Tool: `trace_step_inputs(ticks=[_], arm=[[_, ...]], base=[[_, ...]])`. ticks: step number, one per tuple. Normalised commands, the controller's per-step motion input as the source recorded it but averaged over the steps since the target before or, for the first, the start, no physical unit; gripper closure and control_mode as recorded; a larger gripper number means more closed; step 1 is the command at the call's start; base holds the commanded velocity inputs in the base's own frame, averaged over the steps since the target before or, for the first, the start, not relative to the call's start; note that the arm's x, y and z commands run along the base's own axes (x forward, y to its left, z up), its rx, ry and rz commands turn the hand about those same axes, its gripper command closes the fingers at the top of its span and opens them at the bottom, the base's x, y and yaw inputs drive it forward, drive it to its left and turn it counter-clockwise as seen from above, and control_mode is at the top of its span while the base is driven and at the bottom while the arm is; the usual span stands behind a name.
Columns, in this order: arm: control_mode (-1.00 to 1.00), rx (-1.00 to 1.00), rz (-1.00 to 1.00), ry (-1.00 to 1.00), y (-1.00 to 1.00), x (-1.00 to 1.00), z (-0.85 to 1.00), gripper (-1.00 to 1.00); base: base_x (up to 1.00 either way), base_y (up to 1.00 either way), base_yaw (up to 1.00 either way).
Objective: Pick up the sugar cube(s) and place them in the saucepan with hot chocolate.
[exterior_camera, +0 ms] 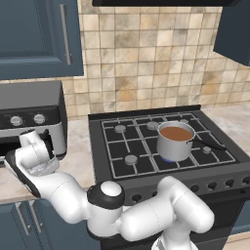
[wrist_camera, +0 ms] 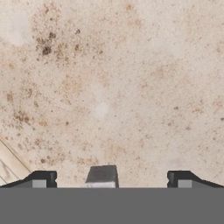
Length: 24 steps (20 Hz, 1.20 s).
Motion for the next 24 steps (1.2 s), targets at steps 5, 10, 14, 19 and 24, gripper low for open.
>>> trace_step_inputs(ticks=[5,10,14,19,24], arm=[[-1.0,0.0,0.0,0.0,0.07,-0.29,-0.06,-1.0],[-1.0,0.0,0.0,0.0,0.0,-0.2,-0.02,-1.0],[-1.0,0.0,0.0,0.0,-0.01,0.0,0.0,-1.0],[-1.0,0.0,0.0,0.0,0.0,0.14,0.0,-1.0],[-1.0,0.0,0.0,0.0,0.0,0.14,0.0,-1.0]], base=[[0.0,0.0,0.0],[0.0,0.0,0.0],[0.0,0.0,0.0],[0.0,0.0,0.0],[0.0,0.0,0.0]])
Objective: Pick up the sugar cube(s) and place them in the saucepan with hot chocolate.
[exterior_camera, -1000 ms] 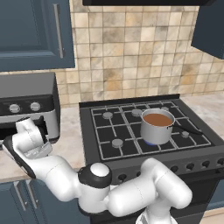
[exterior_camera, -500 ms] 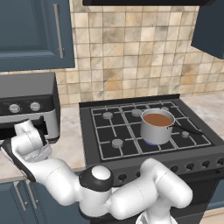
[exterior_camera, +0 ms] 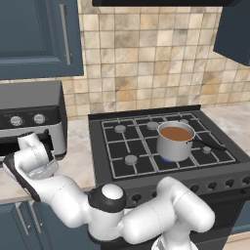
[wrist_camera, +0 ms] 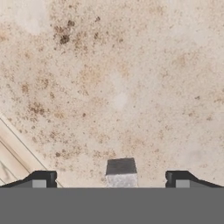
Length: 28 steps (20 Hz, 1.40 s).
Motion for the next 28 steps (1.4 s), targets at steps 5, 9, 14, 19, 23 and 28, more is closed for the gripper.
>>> trace_step_inputs(ticks=[5,9,14,19,23,28], arm=[[-1.0,0.0,0.0,0.0,0.0,0.06,0.0,-1.0],[-1.0,0.0,0.0,0.0,0.0,0.01,0.0,-1.0],[-1.0,0.0,0.0,0.0,0.0,0.0,0.0,-1.0],[-1.0,0.0,0.0,0.0,0.0,0.0,-0.02,1.0],[-1.0,0.0,0.0,0.0,0.0,0.0,-0.01,1.0],[-1.0,0.0,0.0,0.0,0.0,0.0,0.0,1.0]], base=[[0.0,0.0,0.0],[0.0,0.0,0.0],[0.0,0.0,0.0],[0.0,0.0,0.0],[0.0,0.0,0.0],[0.0,0.0,0.0]])
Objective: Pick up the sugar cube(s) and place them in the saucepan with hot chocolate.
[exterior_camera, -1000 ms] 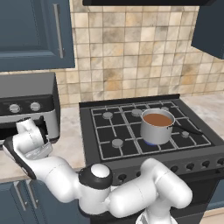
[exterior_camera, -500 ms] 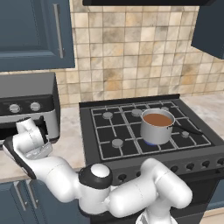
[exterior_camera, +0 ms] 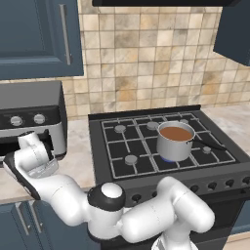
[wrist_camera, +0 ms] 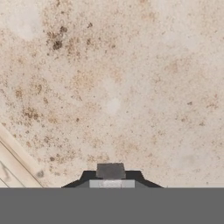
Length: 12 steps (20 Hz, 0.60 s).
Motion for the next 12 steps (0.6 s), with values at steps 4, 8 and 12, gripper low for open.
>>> trace_step_inputs(ticks=[4,8,12], arm=[[-1.0,0.0,0.0,0.0,0.0,0.0,0.0,1.0],[-1.0,0.0,0.0,0.0,-0.08,-0.14,0.04,1.0],[-1.0,0.0,-0.05,-0.02,-0.38,-0.24,0.35,1.0]], base=[[0.0,0.0,0.0],[0.0,0.0,0.0],[0.0,0.0,0.0]])
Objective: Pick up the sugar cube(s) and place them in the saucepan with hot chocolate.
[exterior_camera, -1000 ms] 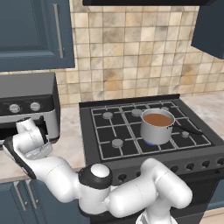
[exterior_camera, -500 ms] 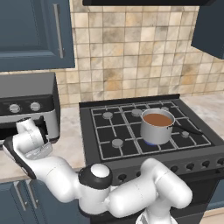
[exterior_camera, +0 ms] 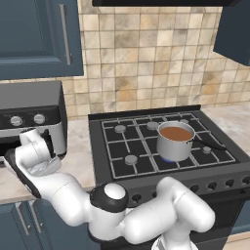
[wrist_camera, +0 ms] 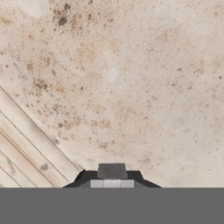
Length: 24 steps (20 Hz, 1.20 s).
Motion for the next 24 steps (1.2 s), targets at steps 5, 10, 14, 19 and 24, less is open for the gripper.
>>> trace_step_inputs(ticks=[5,10,14,19,24], arm=[[-1.0,0.0,-0.13,0.0,-0.63,-0.21,0.59,1.0],[-1.0,0.0,-0.15,-0.03,-0.77,-0.4,0.54,1.0],[-1.0,0.0,-0.17,-0.06,-0.8,-0.26,0.5,1.0],[-1.0,0.0,-0.21,-0.06,-0.96,-0.06,0.4,1.0],[-1.0,0.0,-0.24,0.0,-1.0,0.0,0.5,1.0]], base=[[0.0,0.0,0.0],[0.0,0.0,0.0],[0.0,0.0,0.0],[0.0,0.0,0.0],[0.0,0.0,0.0]])
